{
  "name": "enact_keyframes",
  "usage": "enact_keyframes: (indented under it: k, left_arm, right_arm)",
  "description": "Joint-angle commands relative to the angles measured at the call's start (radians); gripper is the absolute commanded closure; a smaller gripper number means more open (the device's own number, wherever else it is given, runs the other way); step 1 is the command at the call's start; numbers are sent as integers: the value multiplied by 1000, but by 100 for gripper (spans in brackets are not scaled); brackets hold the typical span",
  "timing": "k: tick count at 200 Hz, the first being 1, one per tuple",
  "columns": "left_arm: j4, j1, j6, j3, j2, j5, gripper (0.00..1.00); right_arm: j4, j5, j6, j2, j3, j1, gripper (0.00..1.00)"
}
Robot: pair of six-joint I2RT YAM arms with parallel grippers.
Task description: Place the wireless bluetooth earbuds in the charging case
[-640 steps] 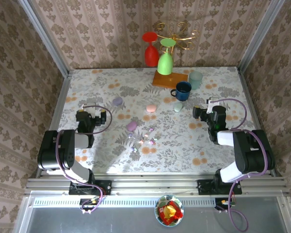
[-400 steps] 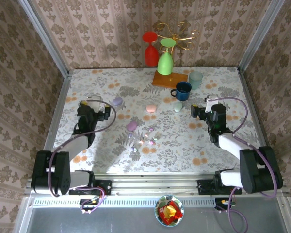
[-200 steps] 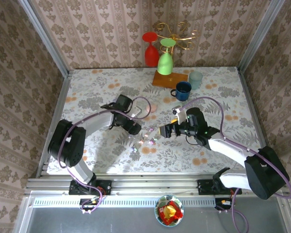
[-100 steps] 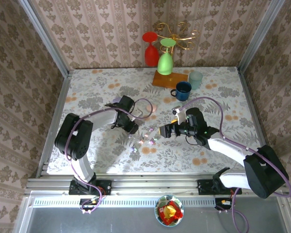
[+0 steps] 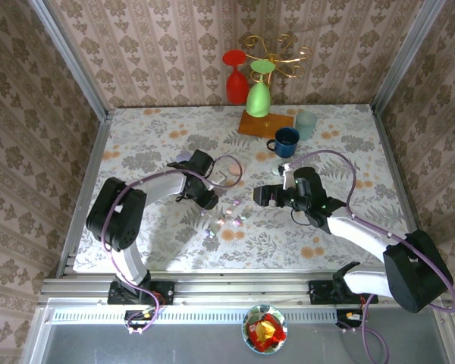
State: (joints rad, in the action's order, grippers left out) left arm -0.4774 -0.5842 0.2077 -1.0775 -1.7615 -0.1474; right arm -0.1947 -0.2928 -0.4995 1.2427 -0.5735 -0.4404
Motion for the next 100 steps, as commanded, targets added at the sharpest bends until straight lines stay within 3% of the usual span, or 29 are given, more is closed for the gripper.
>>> enact_keyframes:
  k: [1, 59, 100]
  left_arm:
    - [45, -16, 45, -17, 68, -59, 63]
    - [225, -49, 75, 56, 182, -205, 65]
    - [522, -80, 185, 248, 293, -334, 68]
  right_arm:
    - [-61, -86, -159, -22, 8, 26, 0]
    - [-210, -265, -315, -20, 64, 44, 10]
    - [-282, -375, -357, 32, 47, 39, 18]
